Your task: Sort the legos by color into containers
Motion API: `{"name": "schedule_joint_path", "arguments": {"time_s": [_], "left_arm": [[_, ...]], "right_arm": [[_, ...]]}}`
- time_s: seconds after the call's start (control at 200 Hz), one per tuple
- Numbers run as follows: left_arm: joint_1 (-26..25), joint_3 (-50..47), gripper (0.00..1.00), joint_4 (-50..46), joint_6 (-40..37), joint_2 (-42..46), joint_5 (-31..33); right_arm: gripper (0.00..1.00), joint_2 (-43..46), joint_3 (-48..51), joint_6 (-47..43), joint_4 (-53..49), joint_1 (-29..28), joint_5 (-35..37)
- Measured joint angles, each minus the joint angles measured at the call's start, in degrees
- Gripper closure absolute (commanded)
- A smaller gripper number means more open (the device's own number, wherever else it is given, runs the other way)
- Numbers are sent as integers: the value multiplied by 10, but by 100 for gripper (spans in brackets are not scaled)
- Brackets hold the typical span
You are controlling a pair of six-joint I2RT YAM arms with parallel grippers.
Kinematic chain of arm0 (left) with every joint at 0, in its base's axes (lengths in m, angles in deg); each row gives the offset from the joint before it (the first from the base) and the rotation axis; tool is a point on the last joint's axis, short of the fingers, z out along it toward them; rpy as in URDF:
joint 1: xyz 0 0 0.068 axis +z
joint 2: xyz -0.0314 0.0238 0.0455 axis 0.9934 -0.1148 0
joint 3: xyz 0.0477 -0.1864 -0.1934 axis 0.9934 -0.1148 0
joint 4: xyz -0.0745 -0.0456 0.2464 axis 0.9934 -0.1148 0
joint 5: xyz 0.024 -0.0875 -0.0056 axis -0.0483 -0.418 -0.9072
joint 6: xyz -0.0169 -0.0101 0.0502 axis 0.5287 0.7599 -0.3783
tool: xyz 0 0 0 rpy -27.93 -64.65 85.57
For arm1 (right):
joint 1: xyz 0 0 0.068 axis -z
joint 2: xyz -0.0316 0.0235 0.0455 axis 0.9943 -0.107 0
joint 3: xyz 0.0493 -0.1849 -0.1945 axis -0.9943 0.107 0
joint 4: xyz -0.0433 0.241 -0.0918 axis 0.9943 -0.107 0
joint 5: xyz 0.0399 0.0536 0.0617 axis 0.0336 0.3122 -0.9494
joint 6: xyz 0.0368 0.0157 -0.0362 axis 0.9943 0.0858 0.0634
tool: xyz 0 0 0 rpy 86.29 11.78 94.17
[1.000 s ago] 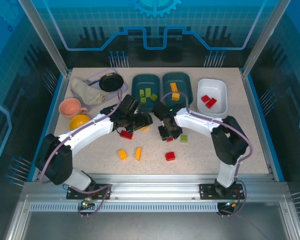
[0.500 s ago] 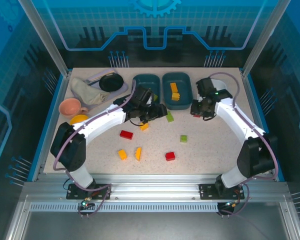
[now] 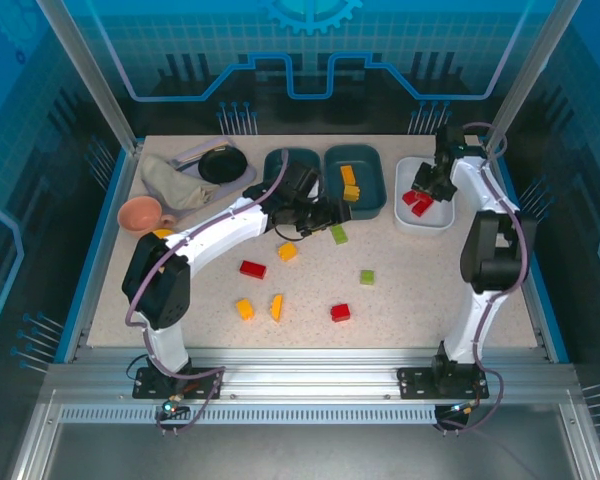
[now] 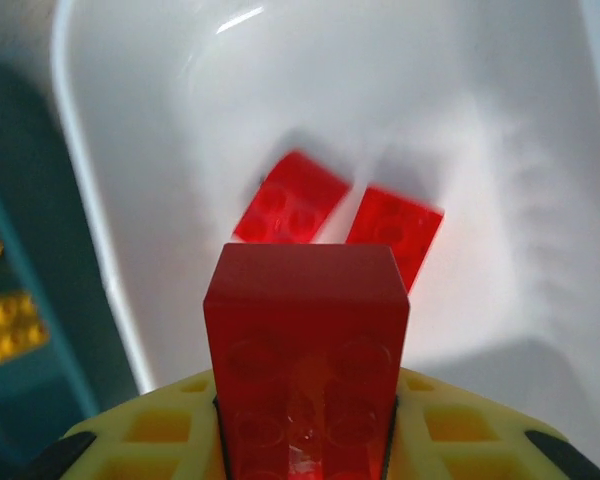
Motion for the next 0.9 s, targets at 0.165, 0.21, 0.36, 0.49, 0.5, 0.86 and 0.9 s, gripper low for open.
{"name": "schedule_joint_path", "arguments": {"time_s": [0.165, 0.21, 0.36, 0.49, 0.5, 0.86, 0.9], "left_arm": [[0, 1, 27, -3, -2, 0, -1], [0, 1, 27, -4, -2, 0, -1], [0, 1, 27, -7, -2, 0, 0], [0, 1, 27, -9, -3, 0, 4], [0, 1, 27, -9, -3, 0, 4], [0, 1, 27, -17, -4, 0, 13], [0, 1, 27, -20, -4, 0, 16]], "right_arm": [[75, -83, -80, 47, 7, 29, -30], [74, -104, -107, 61, 7, 34, -38], [71, -169, -190, 110, 7, 38, -59], [64, -204, -216, 153, 7, 40, -81], [62, -205, -216, 156, 7, 40, -82], [40, -213, -216, 196, 7, 43, -118], [40, -206, -213, 196, 7, 43, -122]]}}
